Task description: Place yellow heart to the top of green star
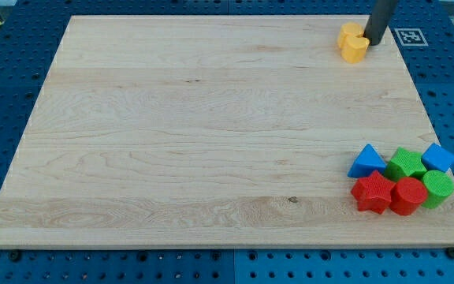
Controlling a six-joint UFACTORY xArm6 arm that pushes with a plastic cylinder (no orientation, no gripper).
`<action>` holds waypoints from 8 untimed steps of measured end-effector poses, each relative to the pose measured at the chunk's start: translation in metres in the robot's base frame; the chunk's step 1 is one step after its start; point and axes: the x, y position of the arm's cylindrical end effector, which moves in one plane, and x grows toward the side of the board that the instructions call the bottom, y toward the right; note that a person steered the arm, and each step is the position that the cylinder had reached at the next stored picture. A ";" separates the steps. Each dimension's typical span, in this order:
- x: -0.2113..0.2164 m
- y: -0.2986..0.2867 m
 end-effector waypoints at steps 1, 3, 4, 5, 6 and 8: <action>0.011 -0.047; 0.046 -0.071; 0.023 -0.055; 0.020 -0.022; 0.046 -0.005; 0.124 -0.001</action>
